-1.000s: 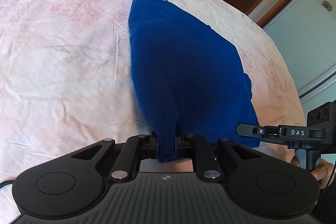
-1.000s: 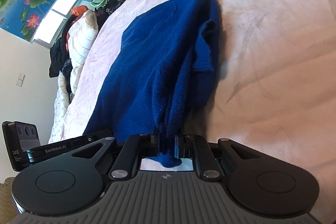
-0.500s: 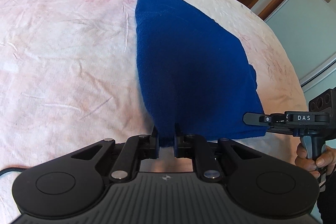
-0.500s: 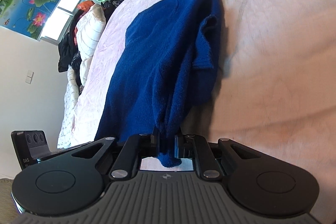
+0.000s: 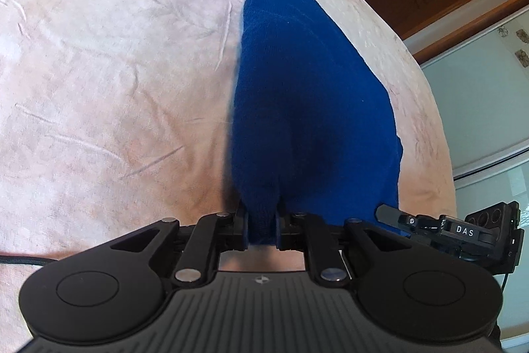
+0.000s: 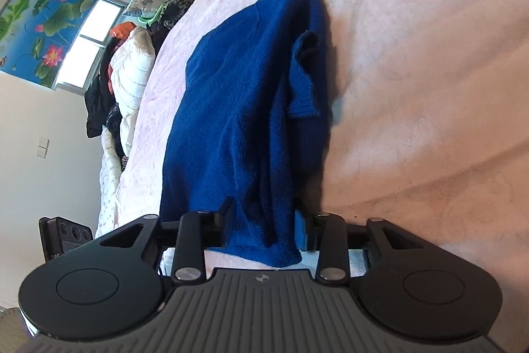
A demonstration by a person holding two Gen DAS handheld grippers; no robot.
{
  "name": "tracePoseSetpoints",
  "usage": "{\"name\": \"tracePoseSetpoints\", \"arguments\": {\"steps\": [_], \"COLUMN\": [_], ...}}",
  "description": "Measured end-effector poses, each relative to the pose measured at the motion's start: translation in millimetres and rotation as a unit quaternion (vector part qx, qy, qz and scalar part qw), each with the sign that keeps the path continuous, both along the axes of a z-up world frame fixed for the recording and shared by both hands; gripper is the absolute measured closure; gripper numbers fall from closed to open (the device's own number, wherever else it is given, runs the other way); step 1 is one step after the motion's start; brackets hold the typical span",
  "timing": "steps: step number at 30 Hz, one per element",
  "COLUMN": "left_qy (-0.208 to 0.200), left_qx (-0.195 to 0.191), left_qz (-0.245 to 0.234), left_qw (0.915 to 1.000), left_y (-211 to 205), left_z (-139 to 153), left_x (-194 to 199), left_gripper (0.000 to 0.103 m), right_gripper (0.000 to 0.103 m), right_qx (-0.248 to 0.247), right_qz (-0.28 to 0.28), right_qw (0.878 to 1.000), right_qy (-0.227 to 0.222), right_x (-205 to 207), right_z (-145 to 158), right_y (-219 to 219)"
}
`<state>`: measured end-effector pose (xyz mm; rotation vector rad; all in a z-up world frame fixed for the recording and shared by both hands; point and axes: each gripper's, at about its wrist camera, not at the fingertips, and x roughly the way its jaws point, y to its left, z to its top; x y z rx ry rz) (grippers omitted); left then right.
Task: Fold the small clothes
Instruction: 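Open both grippers and release the sweater onto the bed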
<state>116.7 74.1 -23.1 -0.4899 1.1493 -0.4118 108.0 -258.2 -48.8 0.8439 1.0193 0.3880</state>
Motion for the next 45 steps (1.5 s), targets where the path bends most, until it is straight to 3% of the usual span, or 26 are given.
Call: {"name": "tracePoseSetpoints", "arguments": {"steps": [6,10,14,16,22,24,28,32,33,36,40,41,44,45], "left_qy": [-0.074,-0.08,-0.074,-0.077,-0.082,-0.088,-0.123,-0.195,-0.205,-0.206,-0.225,-0.231,-0.252,-0.256], "left_qx": [0.112,0.129,0.139,0.143,0.148,0.155,0.198,0.253,0.26,0.26,0.292,0.293,0.314,0.309], "left_qz": [-0.043,-0.064,-0.06,-0.061,-0.058,-0.049,-0.039,-0.021,-0.024,-0.031,-0.012,-0.01,0.007,0.013], "left_qw": [0.99,0.9864,0.9856,0.9848,0.984,0.9828,0.9716,0.9474,0.9432,0.9429,0.9293,0.9278,0.9152,0.916], "left_y": [-25,-29,-30,-31,-30,-28,-28,-44,-50,-61,-60,-56,-44,-41], "left_z": [32,32,23,22,21,25,41,59,60,54,51,53,58,60], "left_x": [-21,-30,-27,-27,-26,-30,-48,-65,-66,-65,-79,-85,-99,-101], "left_gripper": [0.094,0.094,0.093,0.093,0.088,0.086,0.086,0.086,0.086,0.085,0.085,0.085,0.085,0.085], "right_gripper": [0.087,0.087,0.087,0.077,0.066,0.065,0.063,0.031,0.03,0.031,0.033,0.029,0.029,0.029], "right_qx": [-0.05,-0.075,-0.055,-0.052,-0.031,-0.046,-0.114,-0.151,-0.153,-0.141,-0.145,-0.144,-0.145,-0.148], "right_qz": [0.047,0.059,0.047,0.042,0.008,-0.03,-0.06,-0.019,-0.008,0.012,0.023,0.019,0.027,0.027], "right_qw": [0.997,0.995,0.997,0.998,0.999,0.998,0.987,0.974,0.972,0.978,0.986,0.984,0.982,0.981], "right_qy": [-0.017,-0.008,-0.004,-0.004,0.003,-0.017,-0.1,-0.17,-0.176,-0.153,-0.079,-0.099,-0.118,-0.119], "right_x": [-4,-7,-7,-9,-16,-22,-38,-41,-37,-17,0,-6,-15,-16], "right_z": [18,17,7,7,9,18,55,82,84,70,31,28,27,28], "right_y": [16,11,9,9,-1,-7,-4,28,35,56,71,72,74,74]}}
